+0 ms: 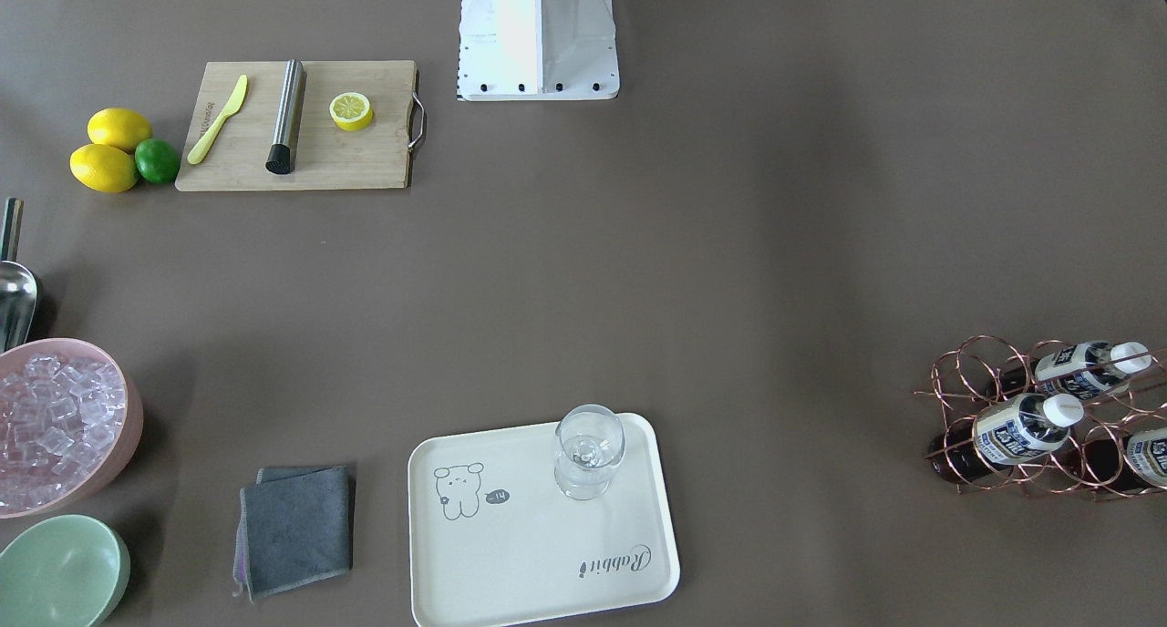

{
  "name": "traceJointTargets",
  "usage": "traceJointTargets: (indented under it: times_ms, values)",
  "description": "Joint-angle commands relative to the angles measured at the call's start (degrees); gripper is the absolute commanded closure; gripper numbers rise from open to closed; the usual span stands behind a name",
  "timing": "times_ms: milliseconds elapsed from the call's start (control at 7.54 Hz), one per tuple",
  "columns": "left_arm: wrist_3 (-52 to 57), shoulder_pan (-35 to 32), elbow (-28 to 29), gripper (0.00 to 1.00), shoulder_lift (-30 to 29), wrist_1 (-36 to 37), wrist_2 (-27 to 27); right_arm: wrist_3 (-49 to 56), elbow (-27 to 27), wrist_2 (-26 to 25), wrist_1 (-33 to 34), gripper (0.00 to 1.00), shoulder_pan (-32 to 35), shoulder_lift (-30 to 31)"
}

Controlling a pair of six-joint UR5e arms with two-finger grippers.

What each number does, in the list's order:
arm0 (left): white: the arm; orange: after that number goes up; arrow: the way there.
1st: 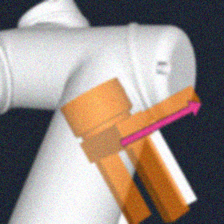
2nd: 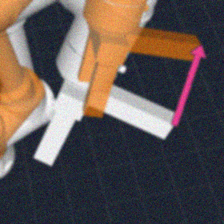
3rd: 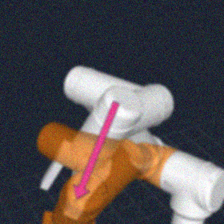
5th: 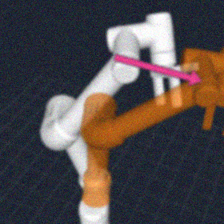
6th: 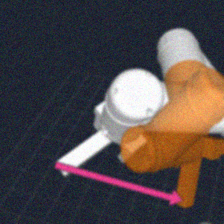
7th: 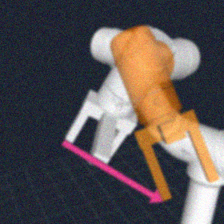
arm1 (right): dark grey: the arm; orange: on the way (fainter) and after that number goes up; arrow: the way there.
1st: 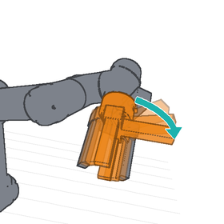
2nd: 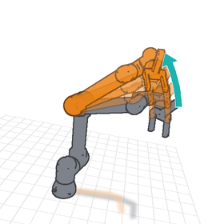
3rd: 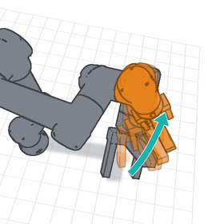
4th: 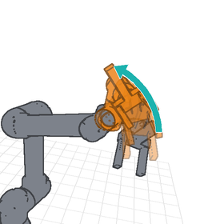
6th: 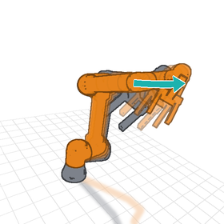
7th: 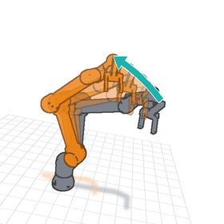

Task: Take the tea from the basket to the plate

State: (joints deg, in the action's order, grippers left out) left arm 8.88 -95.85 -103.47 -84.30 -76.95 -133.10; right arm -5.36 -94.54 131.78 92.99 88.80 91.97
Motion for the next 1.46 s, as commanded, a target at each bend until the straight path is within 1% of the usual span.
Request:
traceJointTargets:
  times_ms: [0, 133, 398, 663, 928, 1061, 1193, 1326]
  values:
    - [0.0, -0.04, 0.29, 0.02, 0.01, 0.04, -0.05, 0.44, -0.13, 0.14, 0.08, 0.0, 0.06, -0.21]
    - [0.0, -0.04, 0.29, 0.02, 0.01, 0.04, 0.04, 0.35, 0.14, 1.02, 0.43, 0.0, 0.06, -0.38]
    - [0.0, -0.3, -0.24, 0.02, 0.01, 0.04, -0.05, -0.09, 0.05, 0.59, 0.08, 0.0, -0.12, -0.21]
    - [0.0, -3.27, -0.42, 0.02, 0.01, 0.04, -0.05, 0.09, 0.14, 1.89, 0.34, 0.0, -0.12, 0.05]
    - [-0.61, -3.37, 0.1, 0.02, -0.95, 1.01, 0.04, -0.09, 0.67, 2.17, 0.08, 0.0, -0.12, -0.12]
    - [-3.23, -3.55, -0.15, 0.02, -2.0, 3.88, -0.05, -0.17, 0.67, 2.17, 0.0, 0.0, -0.12, -0.3]
    - [-14.65, -3.38, 0.37, 0.02, -5.14, 4.78, -0.05, -0.09, 0.58, 2.08, 0.08, 0.0, -0.12, -0.47]
    - [-27.47, -3.2, -0.76, 0.02, -6.92, 4.53, 0.04, -0.17, 0.49, 2.17, 0.08, 0.0, -0.12, -0.47]
